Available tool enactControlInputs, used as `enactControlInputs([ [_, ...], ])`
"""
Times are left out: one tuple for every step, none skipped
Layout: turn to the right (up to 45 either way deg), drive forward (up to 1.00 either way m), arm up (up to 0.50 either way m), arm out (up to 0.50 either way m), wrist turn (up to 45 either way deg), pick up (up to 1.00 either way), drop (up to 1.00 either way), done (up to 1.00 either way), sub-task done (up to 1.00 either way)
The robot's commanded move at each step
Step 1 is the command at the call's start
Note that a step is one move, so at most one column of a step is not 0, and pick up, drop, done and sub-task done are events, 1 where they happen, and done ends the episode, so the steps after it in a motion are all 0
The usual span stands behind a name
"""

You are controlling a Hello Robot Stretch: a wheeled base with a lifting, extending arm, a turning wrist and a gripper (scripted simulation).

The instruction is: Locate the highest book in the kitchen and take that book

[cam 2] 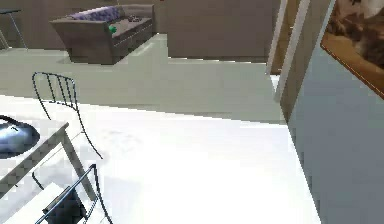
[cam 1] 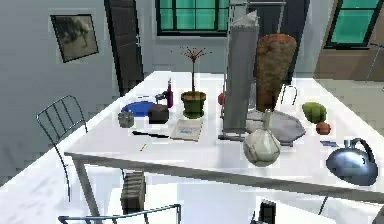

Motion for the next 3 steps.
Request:
enactControlInputs([
  [0.0,0.3,0.0,0.0,0.0,0.0,0.0,0.0,0.0],
  [-45.0,0.0,0.0,0.0,0.0,0.0,0.0,0.0,0.0],
  [-42.0,0.0,0.0,0.0,0.0,0.0,0.0,0.0,0.0],
])
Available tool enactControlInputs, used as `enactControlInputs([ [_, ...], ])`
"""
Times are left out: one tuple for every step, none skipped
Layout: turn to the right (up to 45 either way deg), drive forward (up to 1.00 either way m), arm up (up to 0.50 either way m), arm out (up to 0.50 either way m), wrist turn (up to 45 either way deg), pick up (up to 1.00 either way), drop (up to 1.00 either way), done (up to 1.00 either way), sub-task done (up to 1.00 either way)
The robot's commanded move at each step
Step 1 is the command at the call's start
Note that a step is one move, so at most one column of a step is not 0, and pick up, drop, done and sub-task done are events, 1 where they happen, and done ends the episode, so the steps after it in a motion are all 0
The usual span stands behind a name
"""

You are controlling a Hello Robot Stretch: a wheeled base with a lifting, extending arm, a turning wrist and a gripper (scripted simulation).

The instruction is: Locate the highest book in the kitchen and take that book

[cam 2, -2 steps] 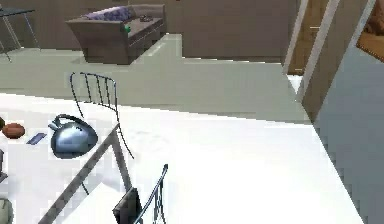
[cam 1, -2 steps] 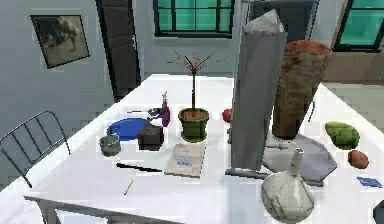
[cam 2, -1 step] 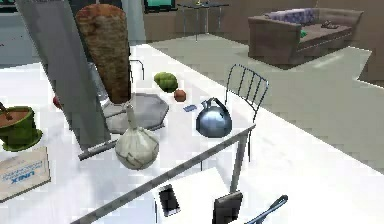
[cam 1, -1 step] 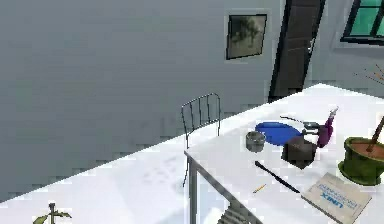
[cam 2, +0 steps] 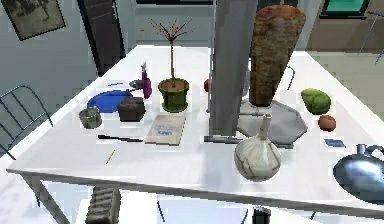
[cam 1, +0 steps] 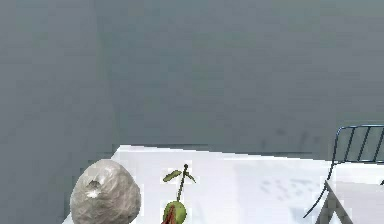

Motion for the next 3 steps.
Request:
enactControlInputs([
  [0.0,0.0,0.5,0.0,0.0,0.0,0.0,0.0,0.0],
  [0.0,0.0,0.34,0.0,0.0,0.0,0.0,0.0,0.0],
  [0.0,0.0,0.0,0.44,0.0,0.0,0.0,0.0,0.0],
])
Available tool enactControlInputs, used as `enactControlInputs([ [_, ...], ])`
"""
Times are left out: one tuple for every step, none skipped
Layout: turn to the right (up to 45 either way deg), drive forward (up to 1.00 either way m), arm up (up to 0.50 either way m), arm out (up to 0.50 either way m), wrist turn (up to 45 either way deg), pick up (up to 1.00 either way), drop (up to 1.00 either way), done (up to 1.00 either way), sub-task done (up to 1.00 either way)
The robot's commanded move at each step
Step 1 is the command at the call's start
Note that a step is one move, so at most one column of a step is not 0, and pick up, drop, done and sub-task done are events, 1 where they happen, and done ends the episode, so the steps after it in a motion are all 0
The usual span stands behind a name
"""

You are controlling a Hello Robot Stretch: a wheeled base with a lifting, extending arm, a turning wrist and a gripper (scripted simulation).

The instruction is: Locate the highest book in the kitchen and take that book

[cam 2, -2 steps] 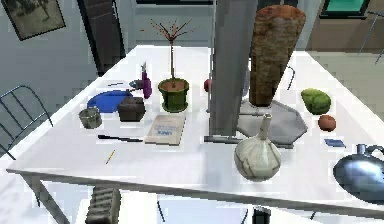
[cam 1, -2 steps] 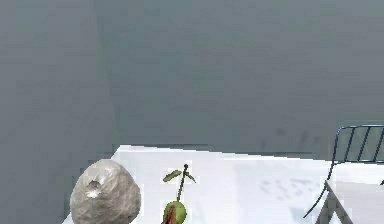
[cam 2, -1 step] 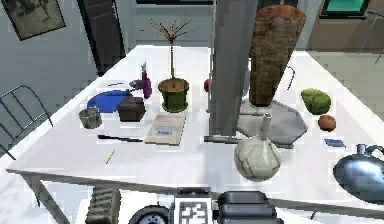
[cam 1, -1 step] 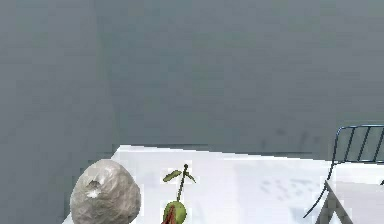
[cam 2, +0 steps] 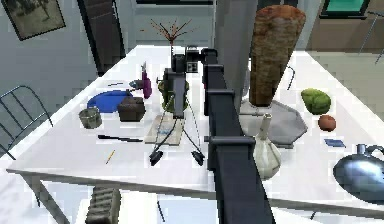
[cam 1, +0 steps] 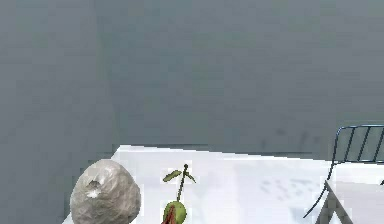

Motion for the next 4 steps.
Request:
enactControlInputs([
  [0.0,0.0,0.0,0.0,45.0,0.0,0.0,0.0,0.0],
  [0.0,0.0,0.0,0.0,45.0,0.0,0.0,0.0,0.0],
  [0.0,0.0,0.0,0.0,45.0,0.0,0.0,0.0,0.0],
  [0.0,0.0,0.0,0.0,36.0,0.0,0.0,0.0,0.0],
])
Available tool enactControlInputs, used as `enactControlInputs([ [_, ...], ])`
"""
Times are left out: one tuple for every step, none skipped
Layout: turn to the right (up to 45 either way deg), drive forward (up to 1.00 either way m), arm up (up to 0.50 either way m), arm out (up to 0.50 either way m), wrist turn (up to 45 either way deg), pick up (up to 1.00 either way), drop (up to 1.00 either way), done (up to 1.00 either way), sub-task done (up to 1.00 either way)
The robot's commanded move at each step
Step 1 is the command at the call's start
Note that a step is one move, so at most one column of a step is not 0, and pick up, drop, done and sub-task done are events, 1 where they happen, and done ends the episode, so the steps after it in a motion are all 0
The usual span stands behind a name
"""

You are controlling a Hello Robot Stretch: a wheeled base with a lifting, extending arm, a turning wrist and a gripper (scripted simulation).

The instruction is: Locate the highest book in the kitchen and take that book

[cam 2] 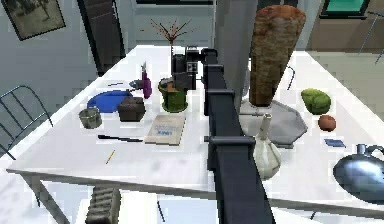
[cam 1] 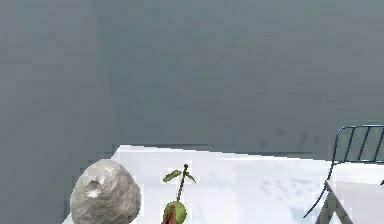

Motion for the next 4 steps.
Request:
enactControlInputs([
  [0.0,0.0,-0.3,0.0,0.0,0.0,0.0,0.0,0.0],
  [0.0,0.0,0.0,0.0,0.0,1.0,0.0,0.0,0.0],
  [0.0,0.0,0.1,0.0,0.0,0.0,0.0,0.0,0.0],
  [0.0,0.0,0.0,0.0,0.0,0.0,0.0,1.0,0.0],
])
